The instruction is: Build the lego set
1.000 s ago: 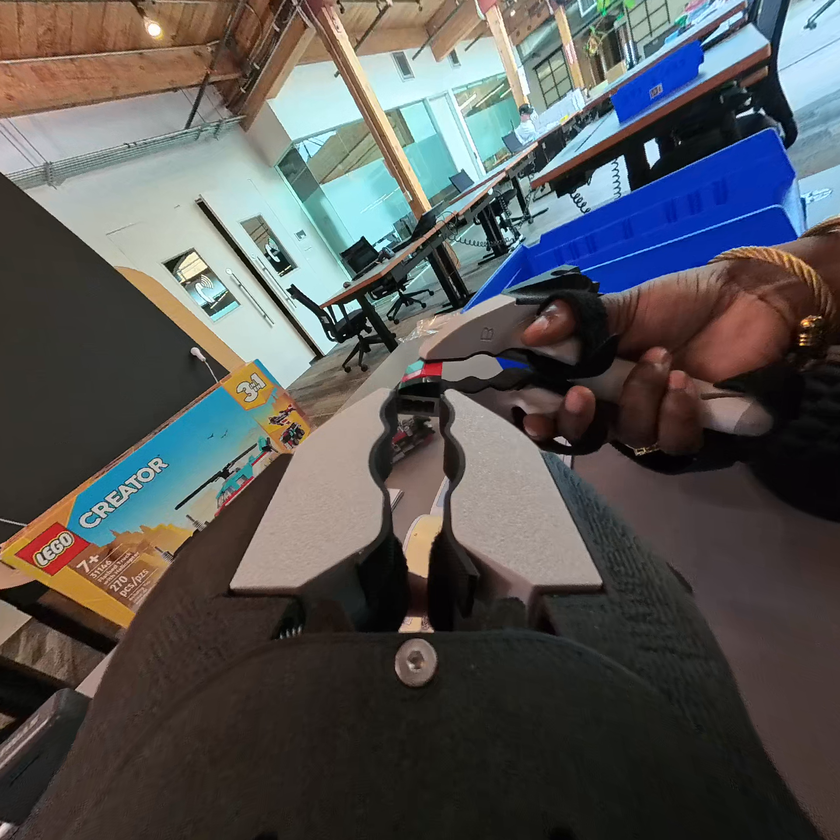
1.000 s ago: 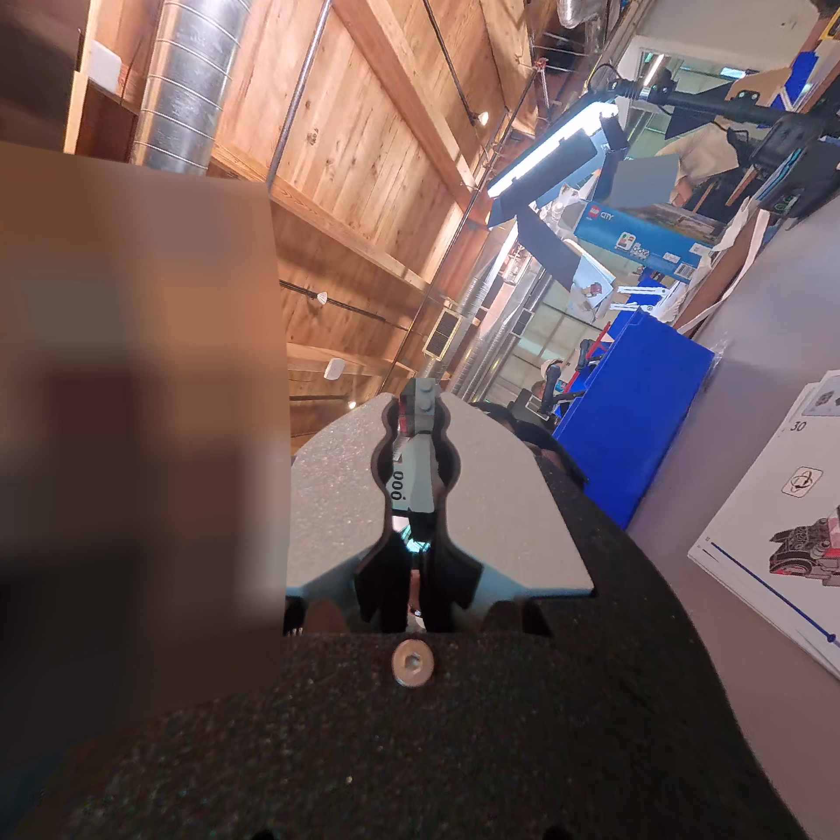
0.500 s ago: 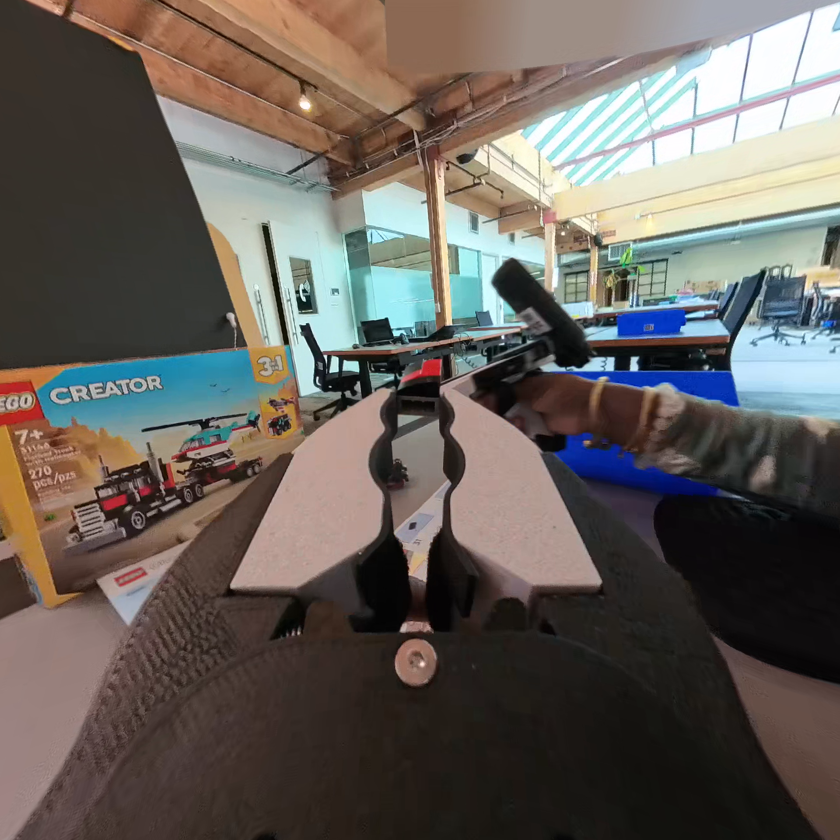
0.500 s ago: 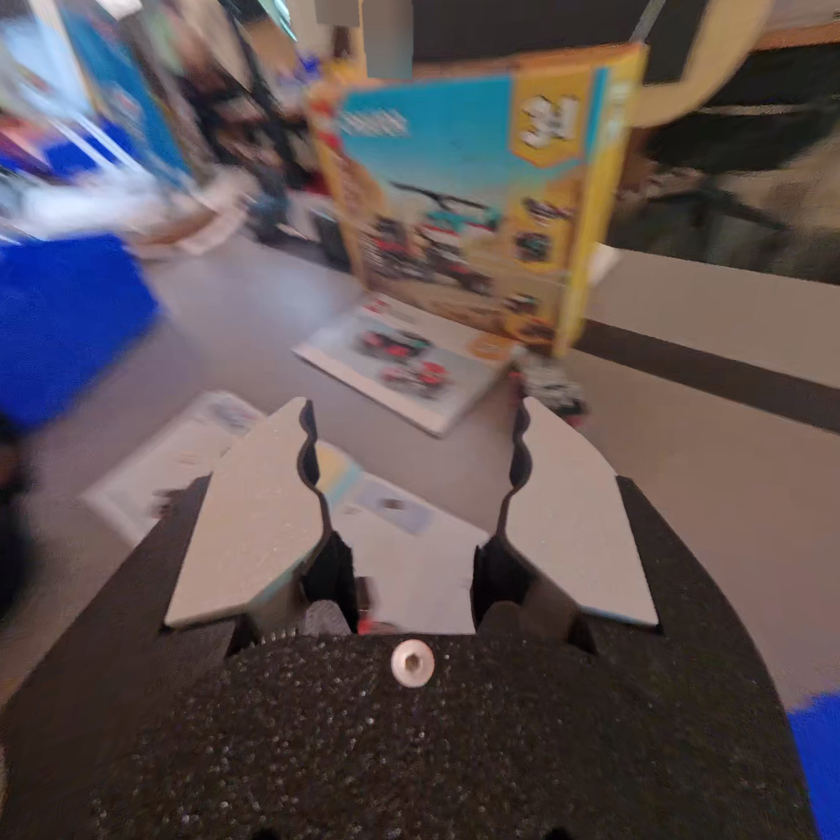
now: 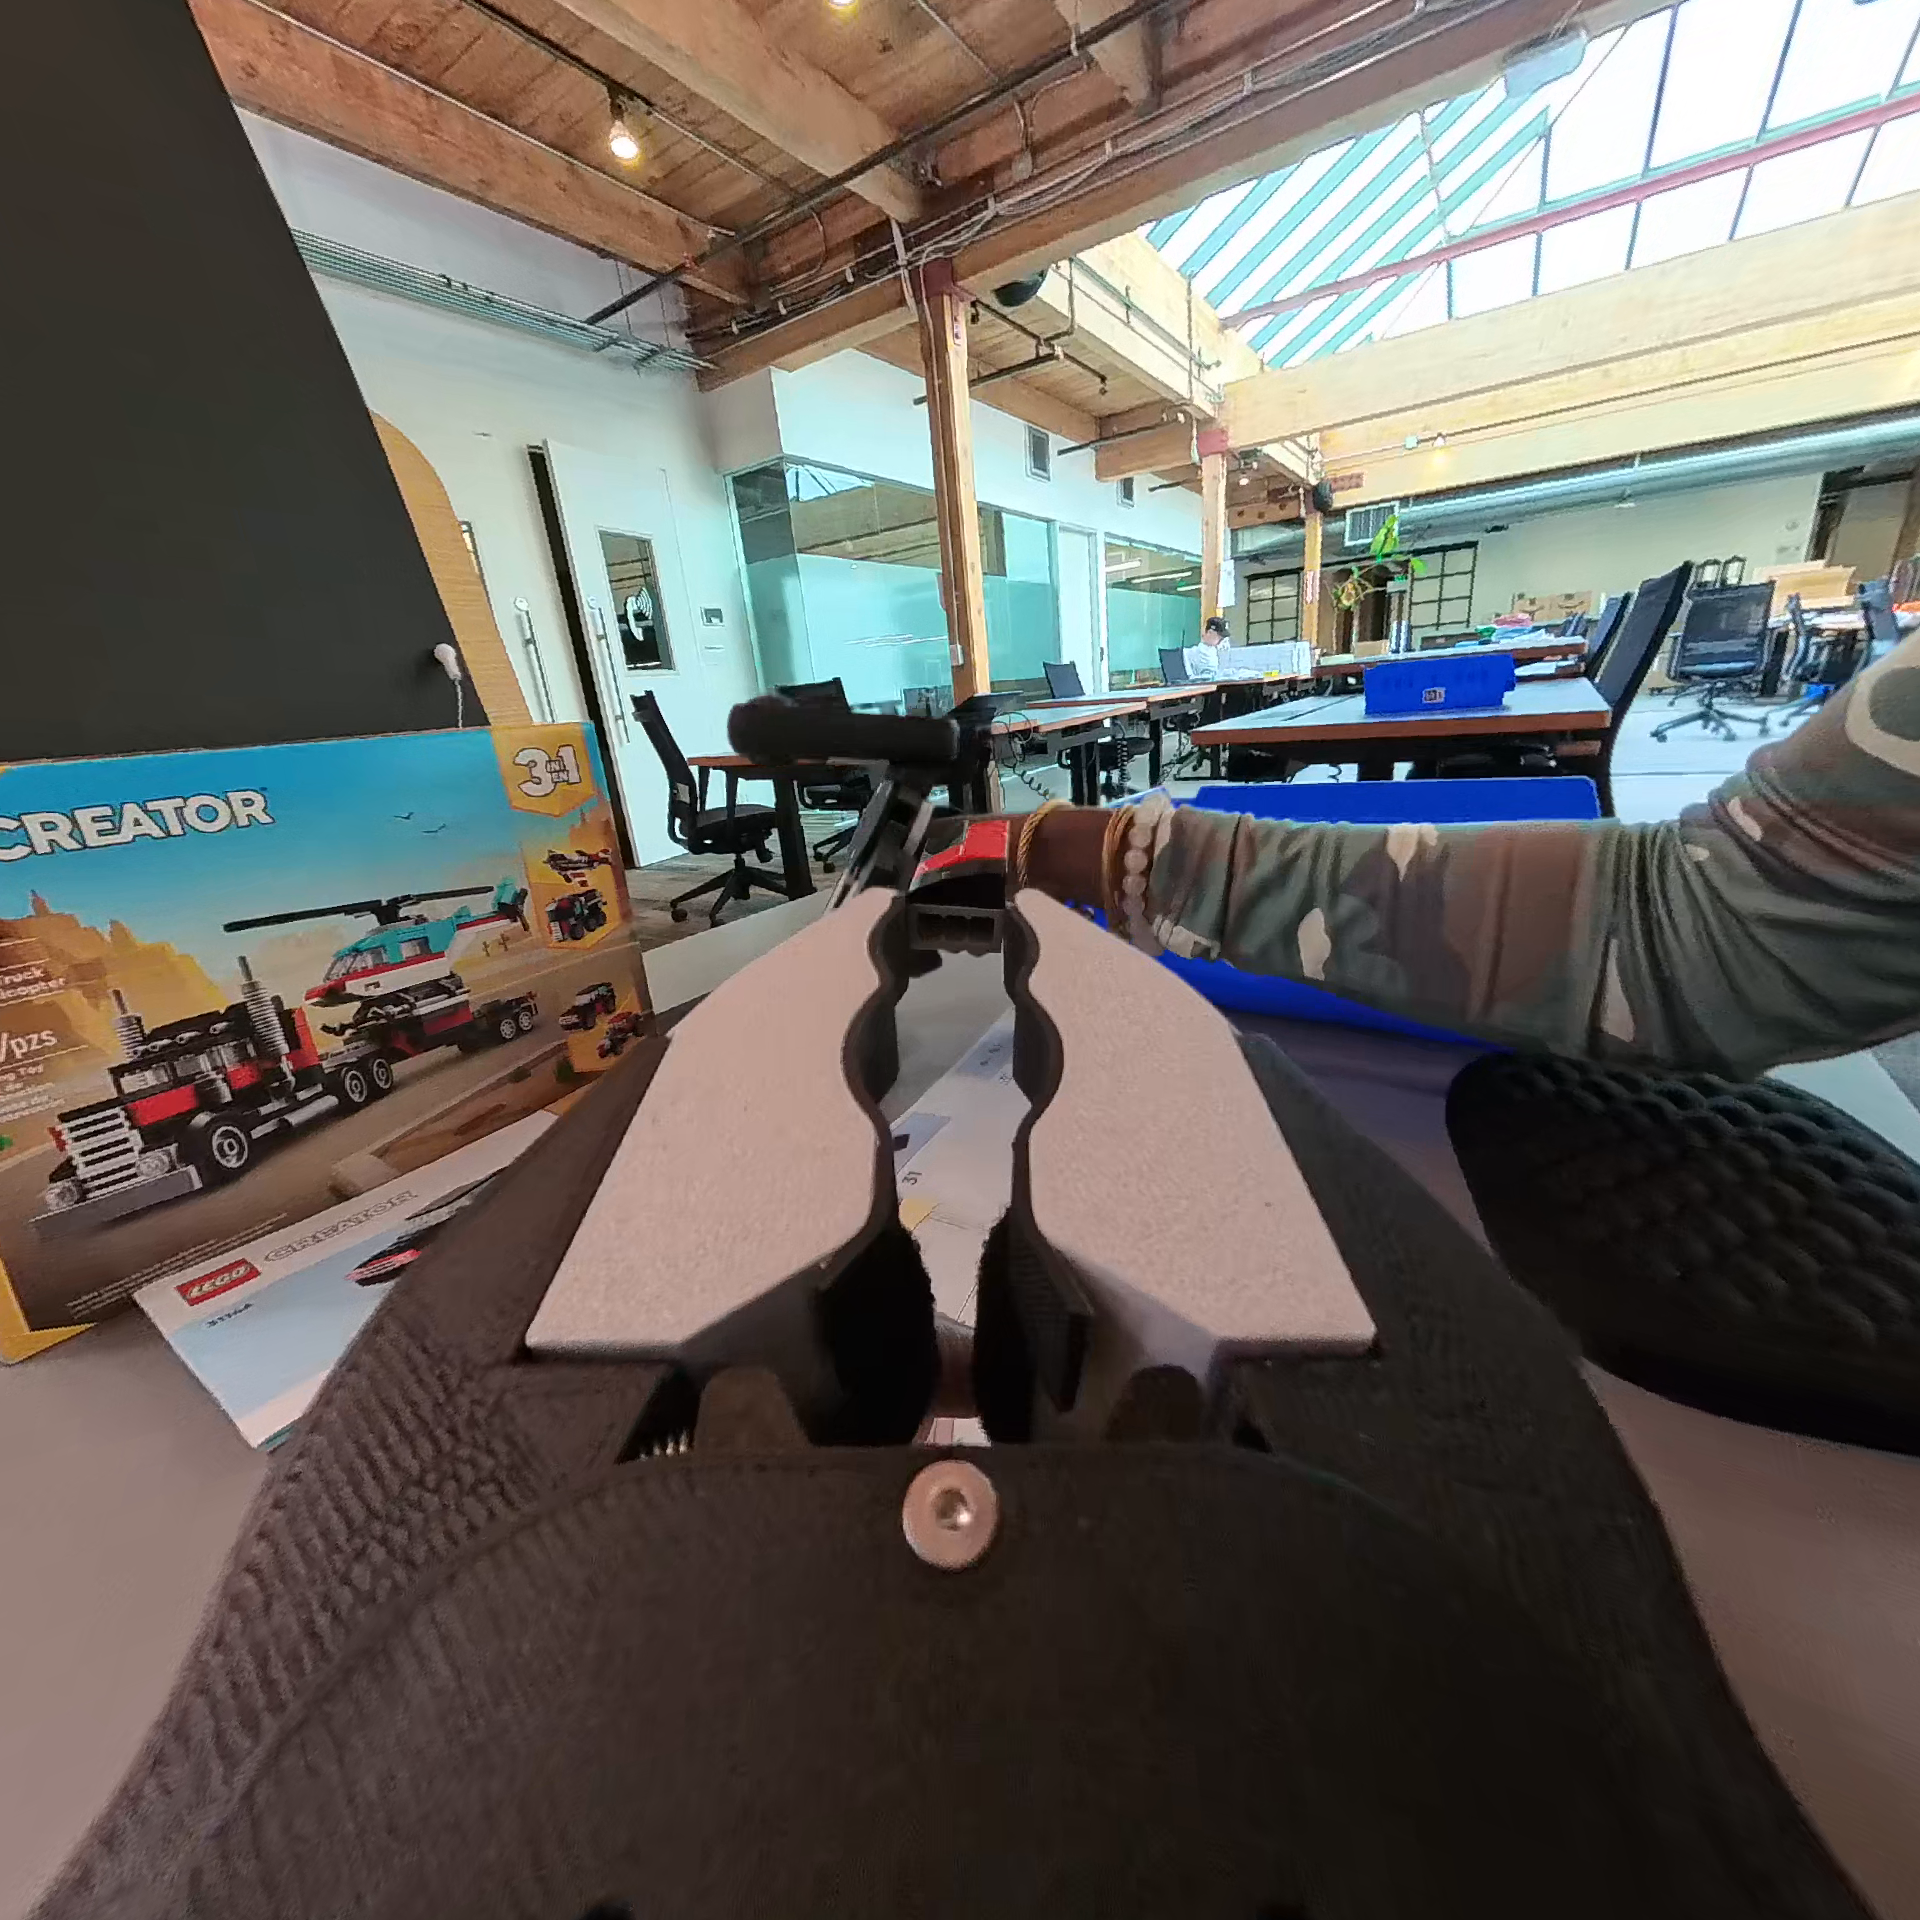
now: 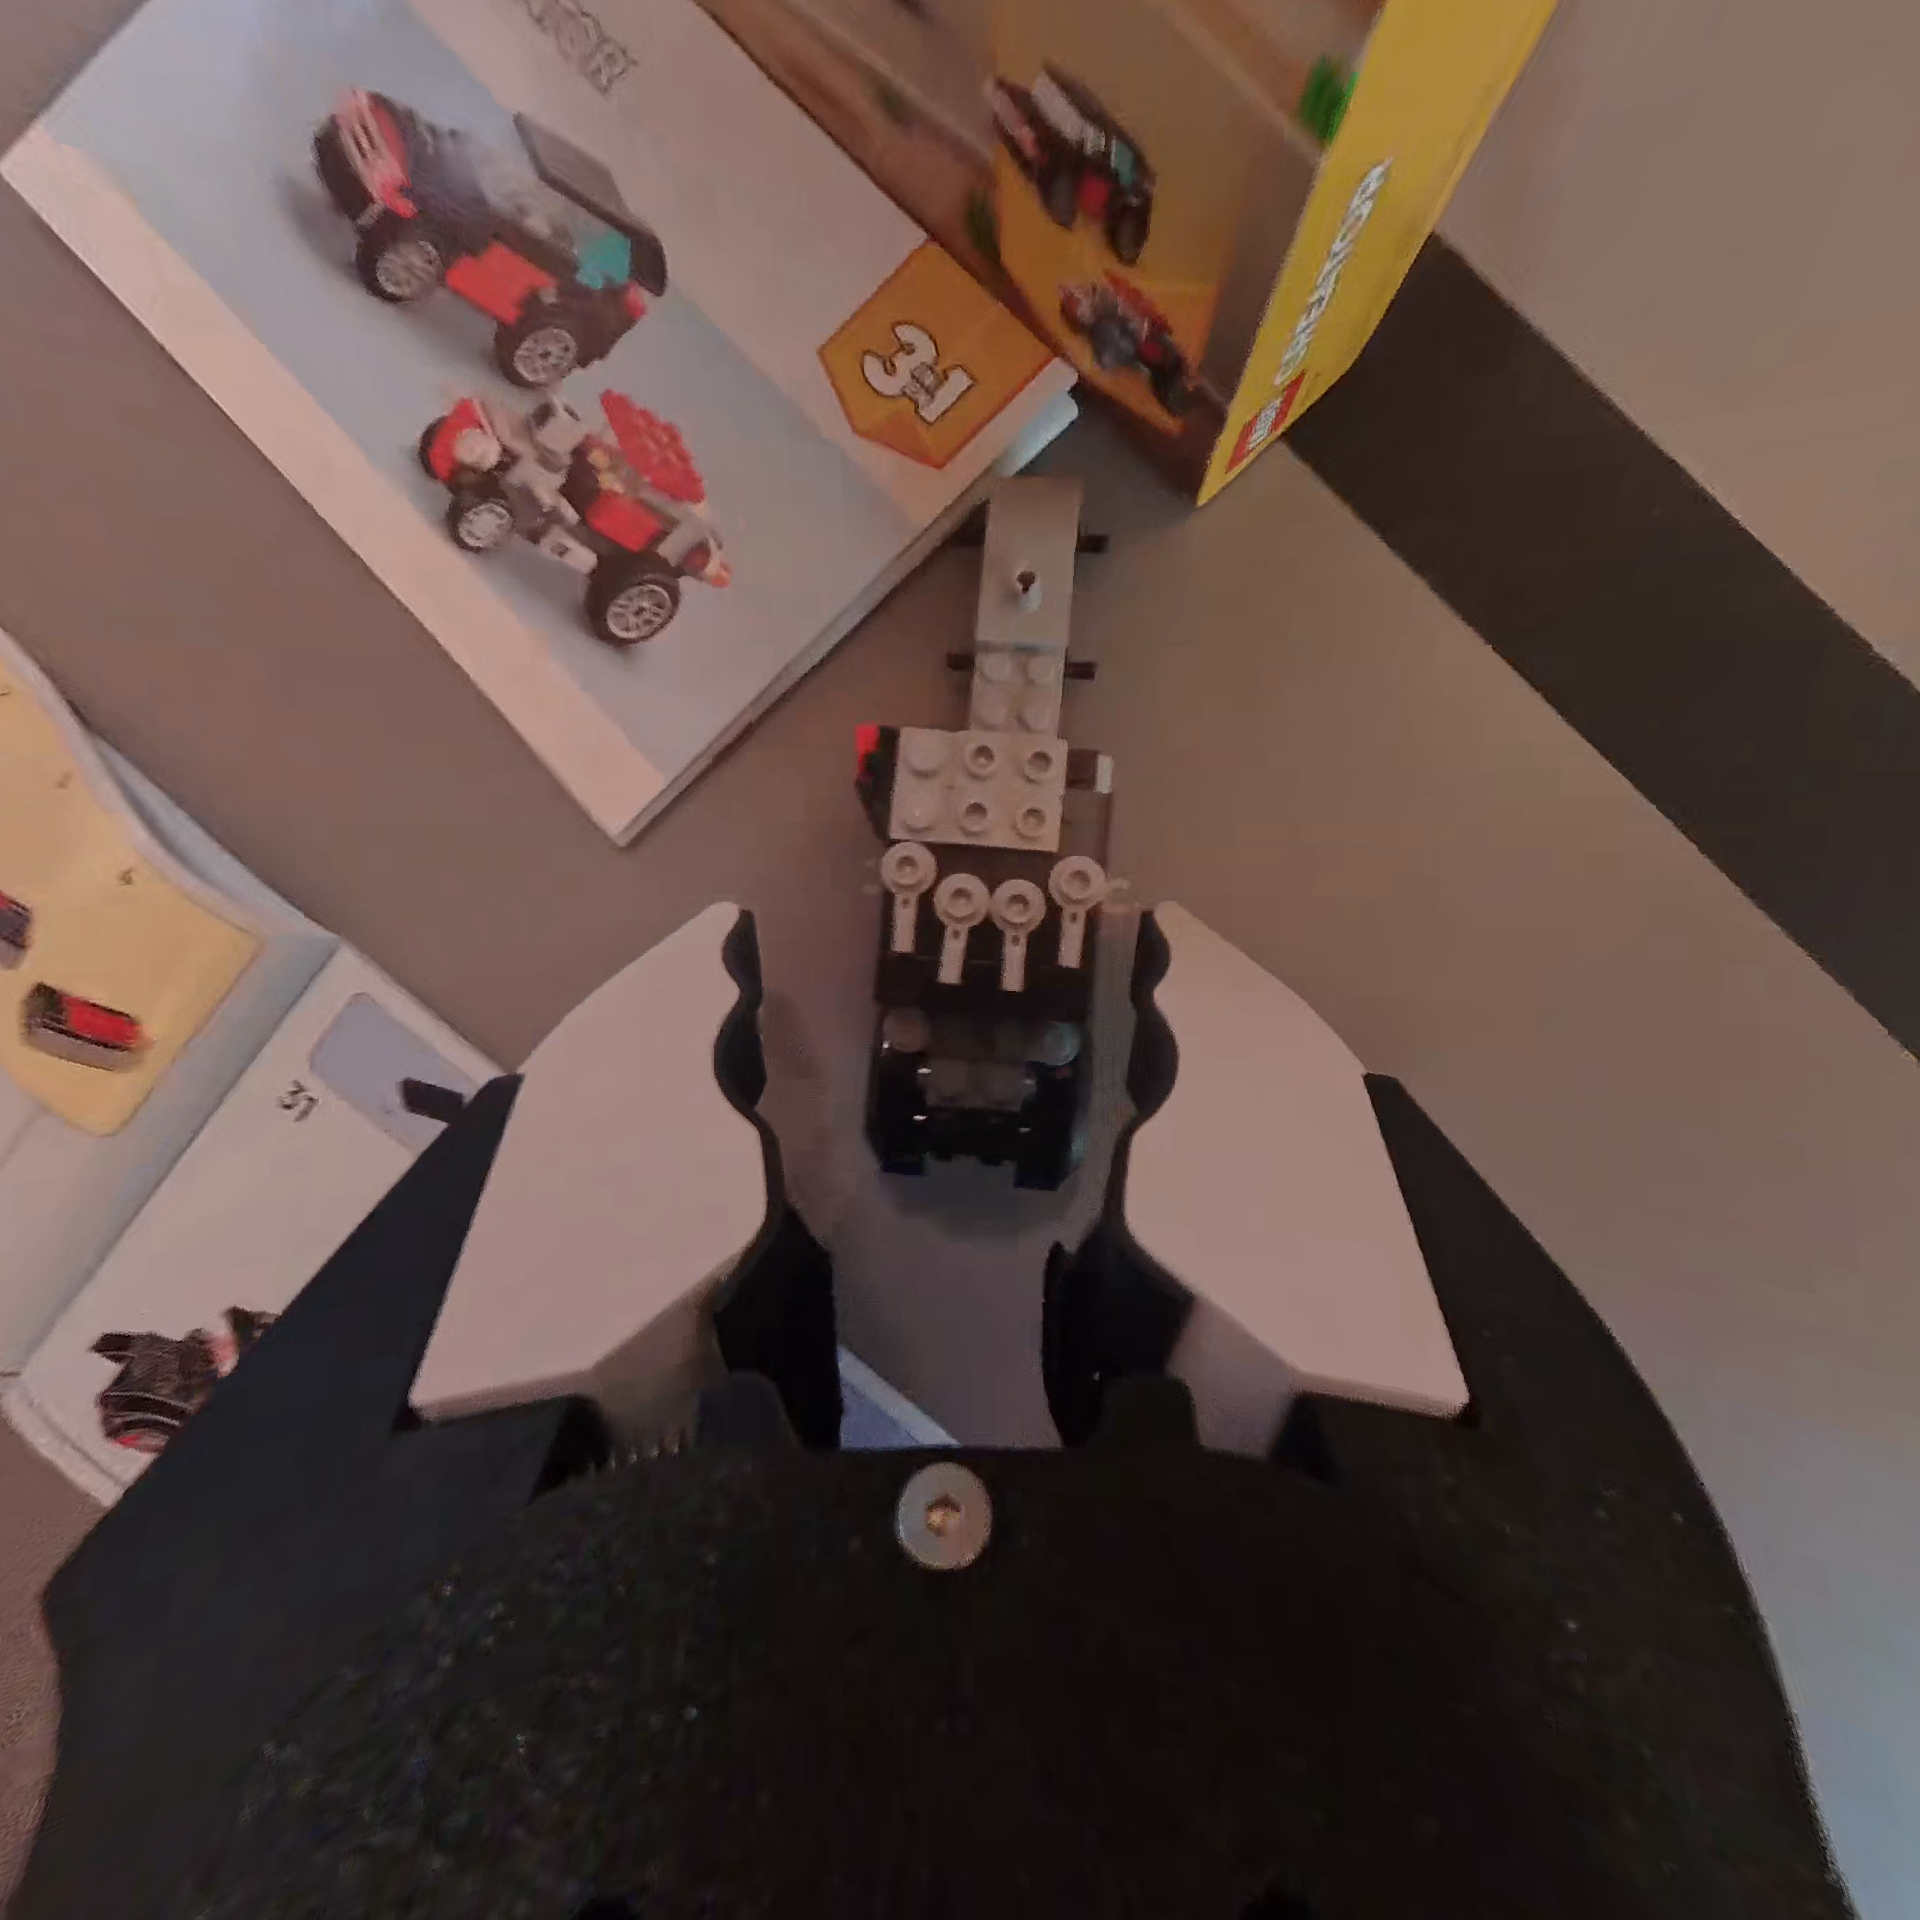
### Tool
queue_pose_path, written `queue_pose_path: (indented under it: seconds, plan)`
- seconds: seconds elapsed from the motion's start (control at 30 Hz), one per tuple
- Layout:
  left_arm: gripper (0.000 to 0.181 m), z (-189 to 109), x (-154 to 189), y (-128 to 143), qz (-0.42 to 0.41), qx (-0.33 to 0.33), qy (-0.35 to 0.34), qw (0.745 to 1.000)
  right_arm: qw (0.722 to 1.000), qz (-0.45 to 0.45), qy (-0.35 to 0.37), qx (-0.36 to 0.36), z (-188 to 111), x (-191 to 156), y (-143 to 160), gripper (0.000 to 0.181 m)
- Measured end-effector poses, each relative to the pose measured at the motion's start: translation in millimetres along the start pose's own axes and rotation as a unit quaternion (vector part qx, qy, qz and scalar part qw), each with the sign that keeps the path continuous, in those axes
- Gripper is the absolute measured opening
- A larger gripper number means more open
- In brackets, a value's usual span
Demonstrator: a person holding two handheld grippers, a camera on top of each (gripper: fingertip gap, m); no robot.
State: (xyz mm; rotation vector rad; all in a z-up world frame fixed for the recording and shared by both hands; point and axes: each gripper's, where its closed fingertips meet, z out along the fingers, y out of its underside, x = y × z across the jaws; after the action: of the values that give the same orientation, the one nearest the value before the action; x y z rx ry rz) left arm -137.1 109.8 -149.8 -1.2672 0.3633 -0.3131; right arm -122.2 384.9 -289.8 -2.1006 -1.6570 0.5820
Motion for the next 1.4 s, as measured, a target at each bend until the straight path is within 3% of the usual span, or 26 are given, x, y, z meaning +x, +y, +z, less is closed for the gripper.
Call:
queue_pose_path:
  seconds: [0.1, 0.2, 0.3, 0.5, 0.6, 0.7, 0.8, 0.9, 1.07, 1.2, 1.27, 1.33, 1.4]
  plan:
    - [0.017, 0.2, 0.2, -1.1, -0.003, 0.003, 0.003, 1.0, 0.999, -0.028, 0.011, -0.04, 11.5, 4.4, 10.8, 0.066]
    - [0.017, 0.0, 1.2, 1.6, 0.006, -0.004, 0.002, 1.0, 0.997, -0.055, 0.04, -0.023, 13.1, 9.4, 5.1, 0.049]
    - [0.017, -0.7, 0.3, 1.3, 0.01, -0.004, -0.001, 1.0, 0.997, -0.058, 0.048, -0.011, 12.2, 9.9, 5.2, 0.047]
    - [0.017, -4.8, -6.3, -1.9, 0.011, 0.003, -0.017, 1.0, 0.994, -0.05, 0.079, 0.048, -20.7, -2.0, 10.7, 0.047]
    - [0.017, -7.0, -9.2, -5.8, 0.015, 0.011, -0.025, 1.0, 0.994, -0.054, 0.055, 0.08, -48.8, -46.5, 18.9, 0.046]
    - [0.017, -10.7, -12.6, -12.0, 0.018, 0.021, -0.036, 0.999, 0.994, -0.073, -0.021, 0.079, -66.4, -126.6, 42.1, 0.046]
    - [0.017, -13.4, -12.6, -18.2, 0.019, 0.029, -0.04, 0.999, 0.989, -0.108, -0.083, 0.06, -69.0, -205.5, 73.1, 0.047]
    - [0.017, -15.4, -8.2, -21.2, 0.027, 0.023, -0.038, 0.999, 0.988, -0.125, -0.094, 0.019, -58.2, -253.5, 100.6, 0.047]
    - [0.017, -21.9, 3.2, -23.9, 0.016, -0.001, -0.033, 0.999, 0.995, -0.095, -0.013, -0.021, -41.9, -268.4, 113.3, 0.048]
    - [0.017, -27.7, 13.4, -25.4, 0.005, -0.011, -0.035, 0.999, 0.994, -0.052, -0.092, -0.016, -47.2, -300.6, 119.5, 0.071]
    - [0.017, -31.0, 19.3, -25.8, 0.004, -0.014, -0.035, 0.999, 0.988, -0.048, -0.144, 0.0, -61.9, -307.1, 120.1, 0.073]
    - [0.017, -33.8, 24.4, -24.6, 0.0, -0.02, -0.033, 0.999, 0.986, -0.057, -0.154, 0.017, -71.4, -296.3, 122.8, 0.067]
    - [0.017, -35.3, 28.6, -22.8, -0.011, -0.023, -0.03, 0.999, 0.989, -0.056, -0.138, -0.01, -67.8, -280.8, 137.3, 0.067]
